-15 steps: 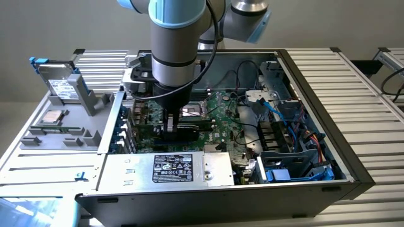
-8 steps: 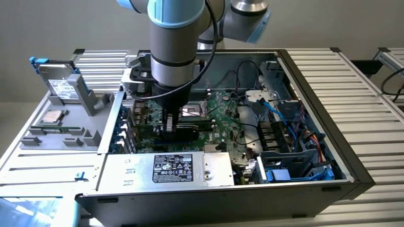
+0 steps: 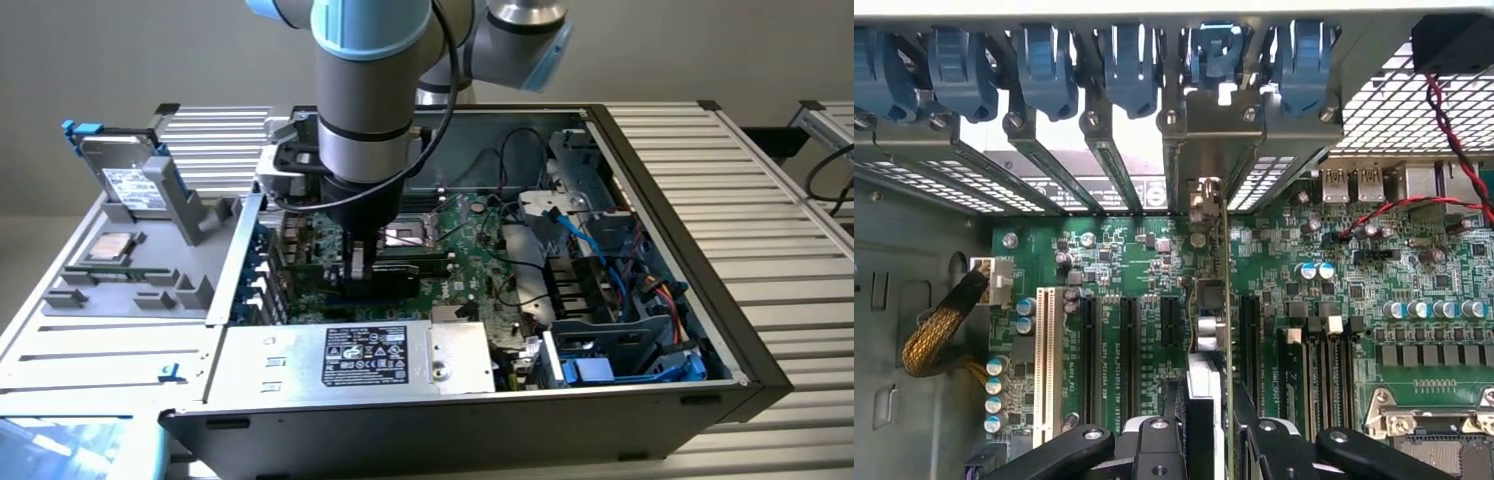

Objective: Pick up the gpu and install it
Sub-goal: 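Insert the gpu into the slot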

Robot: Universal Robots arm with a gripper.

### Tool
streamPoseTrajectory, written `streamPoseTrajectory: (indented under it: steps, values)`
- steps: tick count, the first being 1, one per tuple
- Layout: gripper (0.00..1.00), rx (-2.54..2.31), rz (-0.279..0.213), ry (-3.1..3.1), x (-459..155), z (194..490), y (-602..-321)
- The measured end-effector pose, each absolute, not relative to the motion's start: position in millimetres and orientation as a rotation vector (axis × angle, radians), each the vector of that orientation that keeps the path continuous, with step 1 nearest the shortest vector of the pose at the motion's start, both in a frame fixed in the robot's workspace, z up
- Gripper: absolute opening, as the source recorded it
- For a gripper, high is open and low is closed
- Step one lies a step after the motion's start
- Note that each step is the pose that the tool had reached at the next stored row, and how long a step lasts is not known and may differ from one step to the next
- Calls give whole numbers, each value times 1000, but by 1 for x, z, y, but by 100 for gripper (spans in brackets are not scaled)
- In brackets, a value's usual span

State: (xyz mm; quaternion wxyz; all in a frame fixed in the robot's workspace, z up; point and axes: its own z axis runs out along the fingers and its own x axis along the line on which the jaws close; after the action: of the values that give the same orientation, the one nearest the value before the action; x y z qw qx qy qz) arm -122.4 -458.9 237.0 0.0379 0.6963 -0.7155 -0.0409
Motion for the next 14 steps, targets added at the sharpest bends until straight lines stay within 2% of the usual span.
streamPoseTrajectory:
  steps: [14]
  values:
    - [28, 2137, -125, -2196, -124, 235, -459]
